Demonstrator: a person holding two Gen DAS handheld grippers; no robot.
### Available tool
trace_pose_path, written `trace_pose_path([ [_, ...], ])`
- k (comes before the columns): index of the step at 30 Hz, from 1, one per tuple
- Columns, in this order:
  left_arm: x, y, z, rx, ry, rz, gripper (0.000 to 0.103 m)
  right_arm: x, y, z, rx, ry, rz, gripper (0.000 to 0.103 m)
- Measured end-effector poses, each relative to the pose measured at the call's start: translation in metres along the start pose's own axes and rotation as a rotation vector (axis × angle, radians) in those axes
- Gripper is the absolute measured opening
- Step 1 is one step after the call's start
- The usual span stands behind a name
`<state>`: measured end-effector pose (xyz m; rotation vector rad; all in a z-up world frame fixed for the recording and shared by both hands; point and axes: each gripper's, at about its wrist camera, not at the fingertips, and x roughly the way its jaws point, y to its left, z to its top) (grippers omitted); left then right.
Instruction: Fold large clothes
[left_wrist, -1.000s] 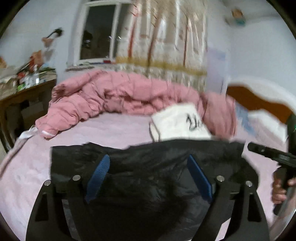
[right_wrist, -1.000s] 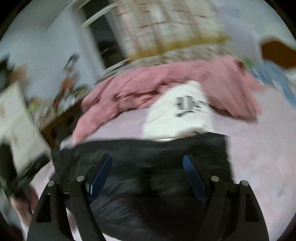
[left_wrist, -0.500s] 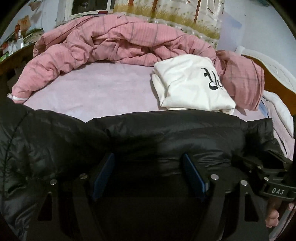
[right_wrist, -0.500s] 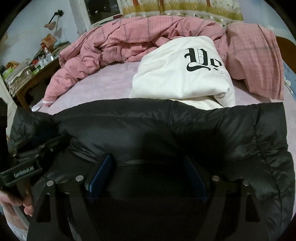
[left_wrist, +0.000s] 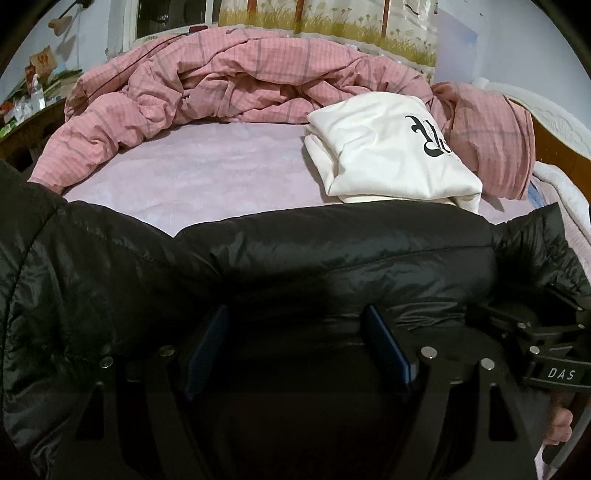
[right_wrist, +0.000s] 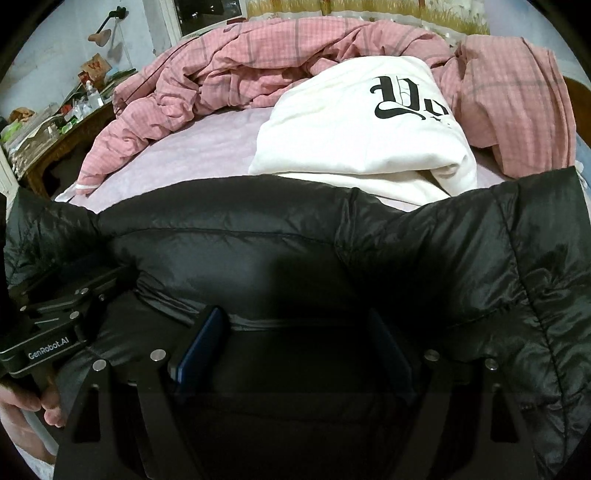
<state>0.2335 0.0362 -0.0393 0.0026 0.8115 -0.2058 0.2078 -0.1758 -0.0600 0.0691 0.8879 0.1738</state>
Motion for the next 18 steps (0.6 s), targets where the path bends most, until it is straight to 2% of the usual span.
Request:
trace_pose_path([
  [15,0.012,-0.001,-0.008,0.011,-0.007,0.021,0.076,0.019,0.003,-0.004,-0.036,-0.016,-0.038,0.083],
  [18,0.004,0.004,-0.004,0.003,-0.004,-0.005,0.073,0.011,-0.001,0.001,-0.029,-0.004,-0.004,0.083],
])
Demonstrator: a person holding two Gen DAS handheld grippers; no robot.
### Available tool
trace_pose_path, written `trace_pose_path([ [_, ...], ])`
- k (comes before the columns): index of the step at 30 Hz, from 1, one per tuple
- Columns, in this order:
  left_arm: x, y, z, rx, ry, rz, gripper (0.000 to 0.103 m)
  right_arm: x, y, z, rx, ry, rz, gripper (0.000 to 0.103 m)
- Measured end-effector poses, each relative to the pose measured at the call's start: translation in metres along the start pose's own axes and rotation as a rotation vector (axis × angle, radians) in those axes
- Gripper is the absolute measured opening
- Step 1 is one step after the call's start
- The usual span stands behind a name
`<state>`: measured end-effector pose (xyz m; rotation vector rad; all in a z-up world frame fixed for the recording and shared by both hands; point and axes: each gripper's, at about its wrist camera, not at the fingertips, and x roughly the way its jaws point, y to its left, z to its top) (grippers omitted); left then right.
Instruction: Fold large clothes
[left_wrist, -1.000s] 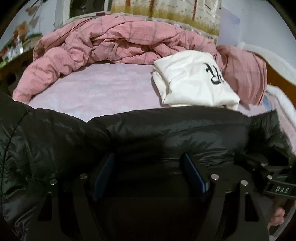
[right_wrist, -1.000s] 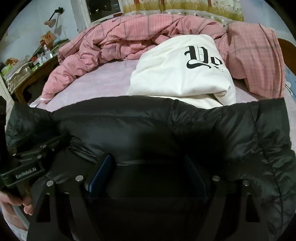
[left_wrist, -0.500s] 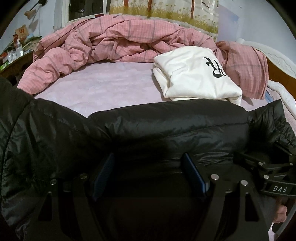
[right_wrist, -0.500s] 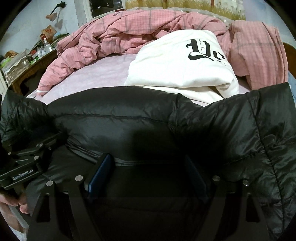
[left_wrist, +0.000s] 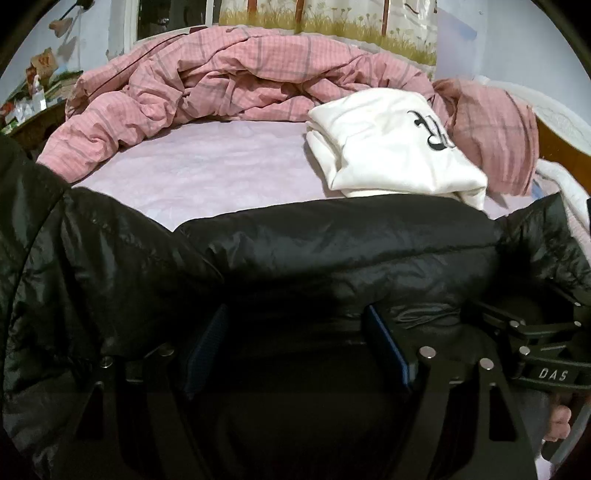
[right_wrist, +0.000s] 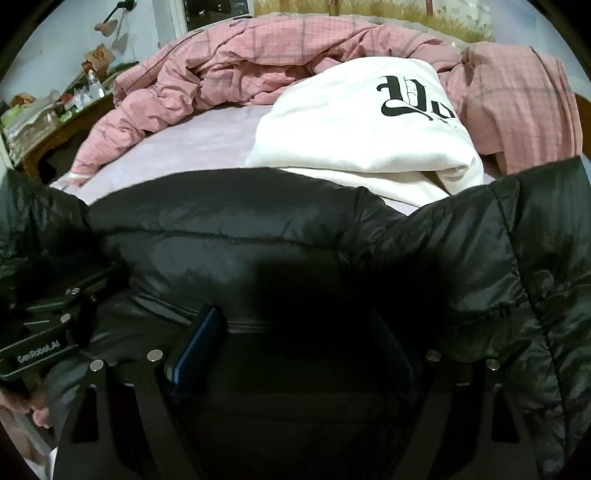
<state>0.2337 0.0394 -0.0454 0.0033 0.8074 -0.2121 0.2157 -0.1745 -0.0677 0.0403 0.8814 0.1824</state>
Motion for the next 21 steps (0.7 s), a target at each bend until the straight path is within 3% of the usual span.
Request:
trace_pose_path([
  [2,-0.017,0.000,0.003,0.024,-0.014,0.007,0.064,-0.014,-0.004,0.002,0.020,-0.003,0.029,0.083],
  [5,-0.052,0.003,0.008,0.057,-0.082,0.030,0.063,-0.052,-0.016,0.004,0.051,-0.078,0.016,0.083],
  [8,-0.085,0.024,0.018,-0.001,-0.124,0.051,0.063,-0.079,-0.033,0.010,0.084,-0.129,-0.032,0.083],
  [11,-0.099,0.054,0.026,-0.036,-0.133,0.102,0.063,-0.088,-0.053,0.013,0.104,-0.108,-0.065,0.083],
  [17,-0.080,0.117,0.014,-0.143,-0.062,0.168,0.061,-0.060,-0.097,0.002,0.159,-0.033,-0.138,0.083],
  [19,-0.063,0.129,0.005,-0.146,-0.020,0.191,0.060,-0.043,-0.107,-0.004,0.177,-0.004,-0.119,0.083],
  [21,-0.046,0.139,-0.005,-0.158,0.013,0.160,0.062,-0.031,-0.113,-0.007,0.201,-0.002,-0.078,0.084],
])
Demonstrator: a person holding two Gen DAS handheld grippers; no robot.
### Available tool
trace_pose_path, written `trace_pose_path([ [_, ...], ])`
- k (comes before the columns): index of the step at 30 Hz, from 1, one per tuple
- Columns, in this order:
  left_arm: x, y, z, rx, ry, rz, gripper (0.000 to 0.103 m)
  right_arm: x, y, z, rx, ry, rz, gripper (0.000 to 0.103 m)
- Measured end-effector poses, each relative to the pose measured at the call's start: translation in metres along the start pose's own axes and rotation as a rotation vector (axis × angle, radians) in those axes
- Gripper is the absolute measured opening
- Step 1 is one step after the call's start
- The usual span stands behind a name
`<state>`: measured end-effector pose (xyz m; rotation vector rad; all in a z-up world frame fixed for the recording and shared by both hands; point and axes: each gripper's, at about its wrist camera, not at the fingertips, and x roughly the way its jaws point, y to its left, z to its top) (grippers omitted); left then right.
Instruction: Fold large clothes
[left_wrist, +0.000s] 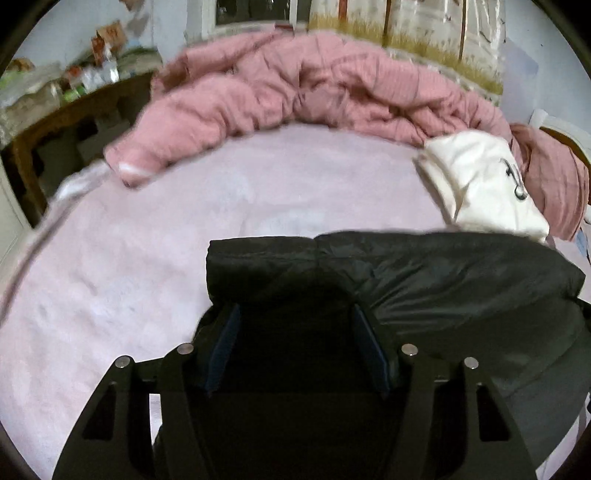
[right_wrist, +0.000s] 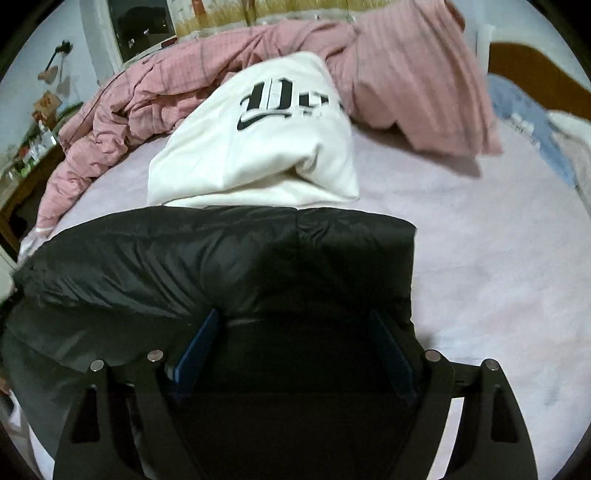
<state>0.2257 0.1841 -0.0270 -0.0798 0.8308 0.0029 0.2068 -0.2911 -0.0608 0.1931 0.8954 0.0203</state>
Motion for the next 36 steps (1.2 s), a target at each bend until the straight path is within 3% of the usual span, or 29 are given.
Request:
trace_pose_path([
  [2,0.011,0.008,-0.005,-0.038,0.005,-0.036,0.062,0.006,-0.001,-0.002,0.013,-0.002,0.017,0.087],
  [8,0.025,0.000,-0.015,0.003,0.000,-0.016,0.063,0.021,0.001,-0.008,-0.002,0.005,0.007,0.093],
  [26,0.025,0.003,-0.022,-0.016,-0.030,-0.016,0.063,0.028,0.002,-0.013,-0.024,-0.004,-0.020,0.095],
  [31,-0.011,0.003,-0.019,-0.066,-0.092,-0.081,0.056,-0.015,0.002,-0.017,-0.018,-0.106,-0.005,0.094],
  [33,-0.039,-0.008,-0.019,-0.035,-0.152,-0.118,0.056,-0.041,0.004,-0.018,0.000,-0.154,0.055,0.094],
  [36,-0.078,-0.034,-0.024,0.066,-0.243,-0.086,0.058,-0.082,0.008,-0.026,0.026,-0.213,0.136,0.094],
])
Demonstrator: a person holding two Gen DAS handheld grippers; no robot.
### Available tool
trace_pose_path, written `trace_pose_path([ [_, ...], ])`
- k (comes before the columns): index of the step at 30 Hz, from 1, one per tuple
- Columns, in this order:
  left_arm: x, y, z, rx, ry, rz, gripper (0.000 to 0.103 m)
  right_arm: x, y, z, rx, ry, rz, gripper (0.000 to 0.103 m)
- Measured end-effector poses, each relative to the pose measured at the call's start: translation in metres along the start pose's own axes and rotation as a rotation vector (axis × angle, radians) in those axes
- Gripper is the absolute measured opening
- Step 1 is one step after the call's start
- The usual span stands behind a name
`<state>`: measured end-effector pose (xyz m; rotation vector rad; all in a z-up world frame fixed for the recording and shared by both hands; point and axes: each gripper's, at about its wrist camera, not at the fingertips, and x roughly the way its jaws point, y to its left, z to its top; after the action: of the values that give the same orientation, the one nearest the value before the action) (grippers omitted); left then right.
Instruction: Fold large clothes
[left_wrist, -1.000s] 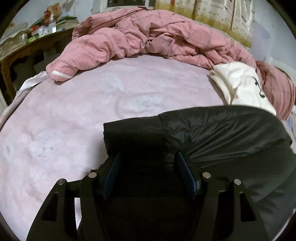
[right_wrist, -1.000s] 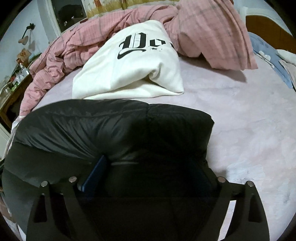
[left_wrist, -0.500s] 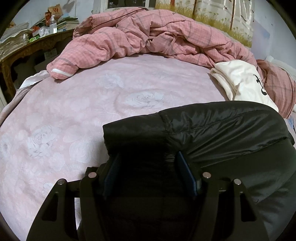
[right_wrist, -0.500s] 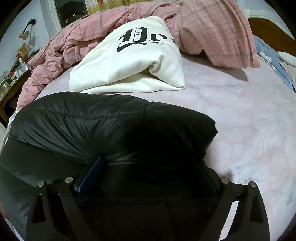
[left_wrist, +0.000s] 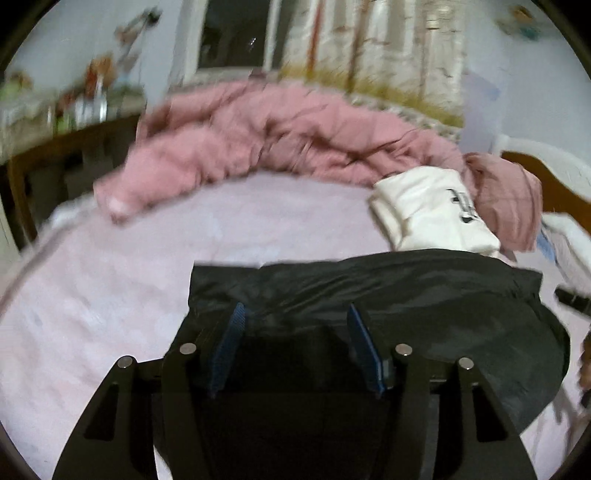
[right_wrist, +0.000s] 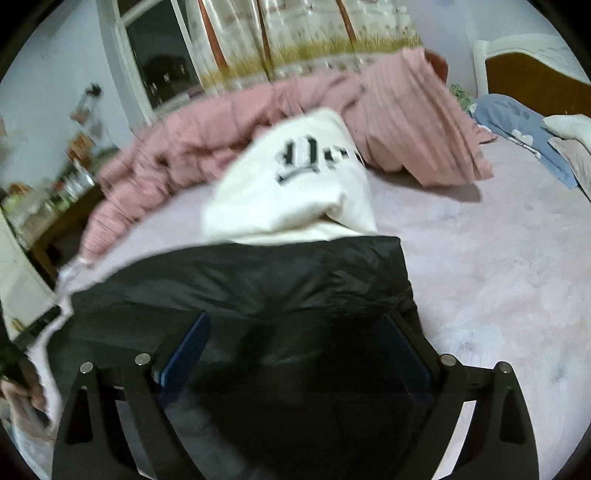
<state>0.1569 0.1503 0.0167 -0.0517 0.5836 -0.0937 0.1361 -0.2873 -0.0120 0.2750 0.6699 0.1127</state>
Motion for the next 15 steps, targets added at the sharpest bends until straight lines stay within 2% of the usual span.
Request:
trace_pose_path([
  [3,-0.011,-0.021,-0.003,0.028,-0.025,-0.051,0.059,-0.029,0.006,-0.018,-0.010,-0.042,-0.001,0.094],
  [6,0.005,-0.032,-0.010,0.009,0.033,-0.138,0.059,-0.054,0.002,-0.048,0.044,-0.056,0.058,0.094],
  [9,0.026,-0.045,-0.022,0.023,0.090,-0.159,0.059,-0.073,-0.004,-0.081,0.115,-0.054,0.124,0.094],
  [12,0.029,-0.056,-0.028,0.032,0.079,-0.149,0.059,-0.075,-0.008,-0.106,0.159,-0.001,0.184,0.095],
  [15,0.033,-0.057,-0.031,0.047,0.089,-0.138,0.063,-0.057,-0.016,-0.128,0.271,0.089,0.260,0.095],
])
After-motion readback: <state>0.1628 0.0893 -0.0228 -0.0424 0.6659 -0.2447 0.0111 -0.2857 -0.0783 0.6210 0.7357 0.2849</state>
